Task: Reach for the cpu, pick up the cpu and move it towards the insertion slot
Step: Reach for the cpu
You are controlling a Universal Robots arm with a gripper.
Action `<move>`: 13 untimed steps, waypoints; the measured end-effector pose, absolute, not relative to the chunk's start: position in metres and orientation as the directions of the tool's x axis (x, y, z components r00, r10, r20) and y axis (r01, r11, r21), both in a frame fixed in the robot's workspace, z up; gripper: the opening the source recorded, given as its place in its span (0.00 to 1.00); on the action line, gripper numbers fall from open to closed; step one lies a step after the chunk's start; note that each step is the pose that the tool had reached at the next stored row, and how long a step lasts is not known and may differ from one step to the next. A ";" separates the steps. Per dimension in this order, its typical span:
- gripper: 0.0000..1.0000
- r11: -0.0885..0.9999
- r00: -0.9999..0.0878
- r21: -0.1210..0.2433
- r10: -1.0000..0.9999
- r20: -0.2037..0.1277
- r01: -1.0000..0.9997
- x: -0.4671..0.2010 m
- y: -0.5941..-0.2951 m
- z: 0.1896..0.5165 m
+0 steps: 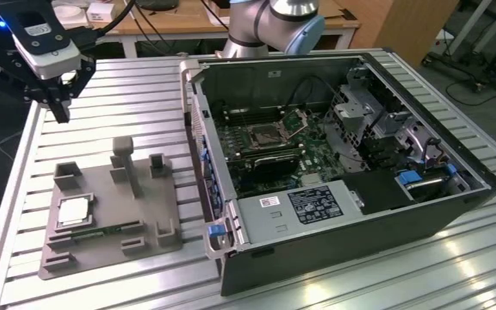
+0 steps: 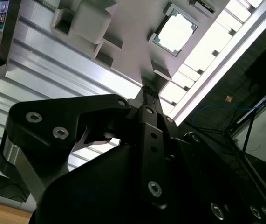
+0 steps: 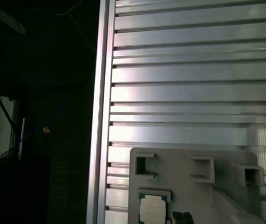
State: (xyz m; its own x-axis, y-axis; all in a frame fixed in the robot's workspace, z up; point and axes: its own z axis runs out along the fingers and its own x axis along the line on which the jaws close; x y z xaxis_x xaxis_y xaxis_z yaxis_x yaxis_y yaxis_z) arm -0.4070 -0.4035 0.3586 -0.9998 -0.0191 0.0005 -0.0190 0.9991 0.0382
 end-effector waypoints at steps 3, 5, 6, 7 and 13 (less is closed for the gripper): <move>0.11 0.999 -1.000 0.038 -0.019 0.000 -0.019 -0.410 -0.404 0.358; 0.11 0.999 -1.000 0.038 -0.019 0.001 -0.019 -0.411 -0.404 0.358; 0.11 0.999 -1.000 0.038 -0.019 0.000 -0.019 -0.411 -0.404 0.358; 0.11 0.999 -1.000 0.038 -0.019 0.000 -0.019 -0.411 -0.404 0.358; 0.11 0.999 -1.000 0.038 -0.019 0.001 -0.019 -0.411 -0.404 0.358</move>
